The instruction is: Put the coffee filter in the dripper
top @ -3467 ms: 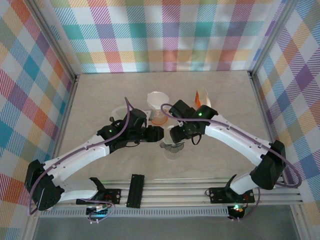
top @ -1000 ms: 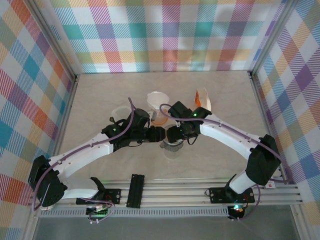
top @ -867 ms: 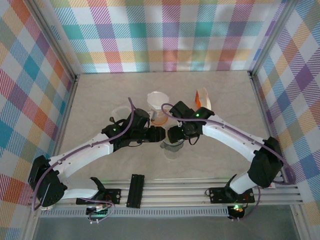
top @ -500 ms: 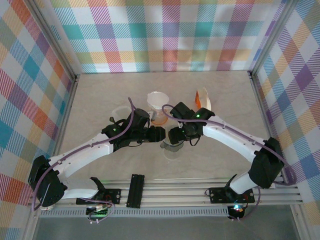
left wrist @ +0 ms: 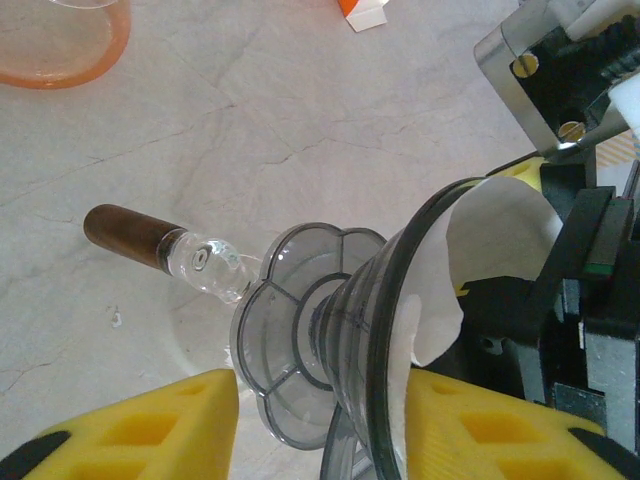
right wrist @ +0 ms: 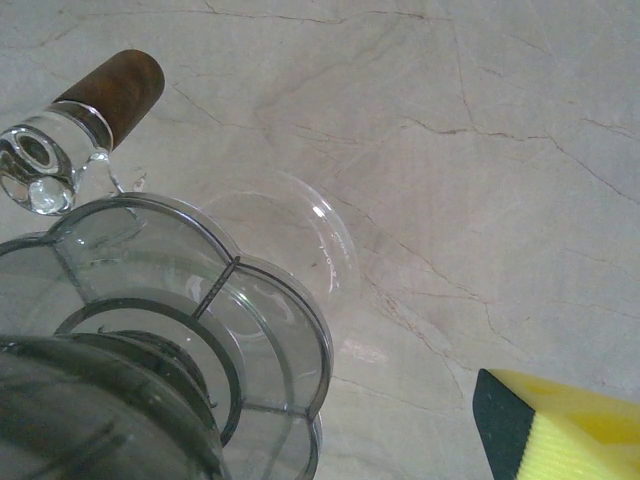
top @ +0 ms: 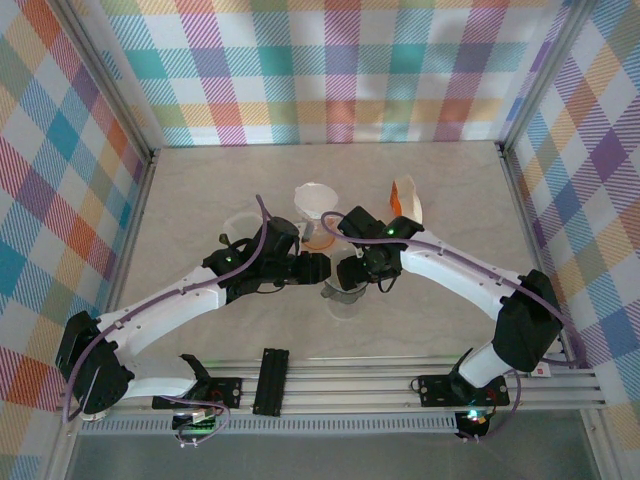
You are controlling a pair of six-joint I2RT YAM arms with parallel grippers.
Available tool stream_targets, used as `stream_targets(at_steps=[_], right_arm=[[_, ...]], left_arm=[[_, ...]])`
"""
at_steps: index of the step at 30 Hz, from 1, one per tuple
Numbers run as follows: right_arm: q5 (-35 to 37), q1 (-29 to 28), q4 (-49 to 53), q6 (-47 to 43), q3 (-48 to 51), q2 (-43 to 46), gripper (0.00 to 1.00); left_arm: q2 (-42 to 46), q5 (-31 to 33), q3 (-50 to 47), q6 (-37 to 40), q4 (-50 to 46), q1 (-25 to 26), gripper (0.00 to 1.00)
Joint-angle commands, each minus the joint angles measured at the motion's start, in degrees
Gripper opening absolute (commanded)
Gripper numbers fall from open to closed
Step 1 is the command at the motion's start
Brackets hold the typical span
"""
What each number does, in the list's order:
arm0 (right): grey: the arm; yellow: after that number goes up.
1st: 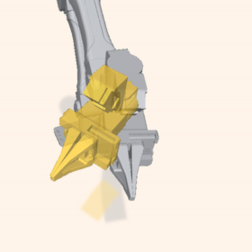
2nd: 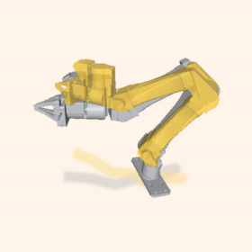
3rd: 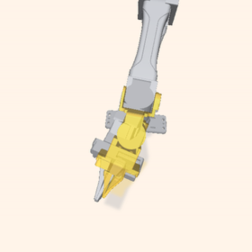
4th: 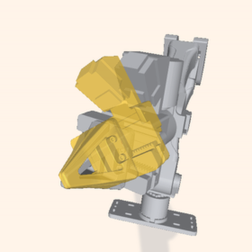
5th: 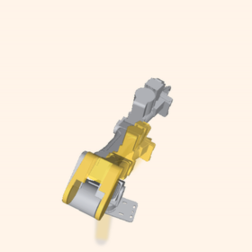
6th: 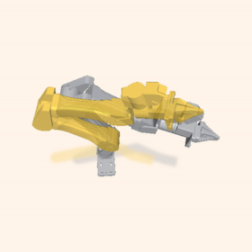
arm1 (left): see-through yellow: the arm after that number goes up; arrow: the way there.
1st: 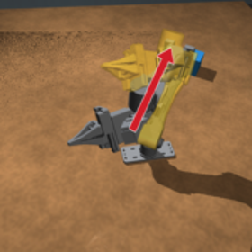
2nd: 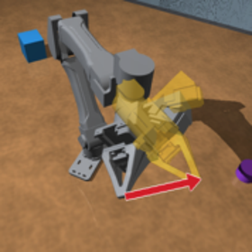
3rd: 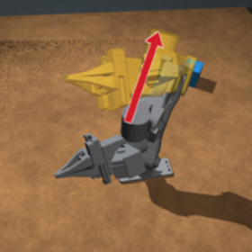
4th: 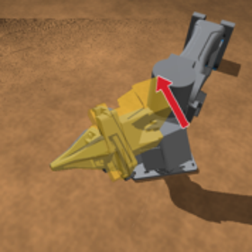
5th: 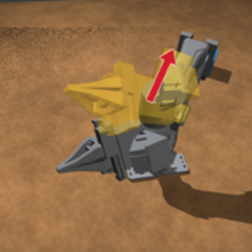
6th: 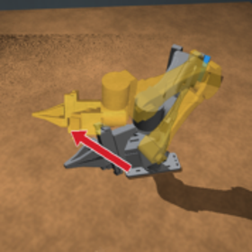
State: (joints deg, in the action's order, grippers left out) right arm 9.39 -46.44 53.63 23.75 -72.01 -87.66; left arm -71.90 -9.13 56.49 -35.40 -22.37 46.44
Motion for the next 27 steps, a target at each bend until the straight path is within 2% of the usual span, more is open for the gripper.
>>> stream_targets(at_steps=[1,21,27], right_arm=[[0.8,0.1,1.6,0.2,-2.6,1.0,0.81],[-0.7,-0.3,0.2,0.9,-1.8,-1.1,0.82],[0.8,-0.1,1.5,0.6,-4.4,3.0,0.82]], left_arm=[[1.0,1.6,0.3,-0.2,-0.8,0.6,0.42],[1.0,0.9,-0.8,-0.5,0.0,0.7,0.42],[1.2,1.0,-1.0,-0.6,0.2,0.5,0.42]])
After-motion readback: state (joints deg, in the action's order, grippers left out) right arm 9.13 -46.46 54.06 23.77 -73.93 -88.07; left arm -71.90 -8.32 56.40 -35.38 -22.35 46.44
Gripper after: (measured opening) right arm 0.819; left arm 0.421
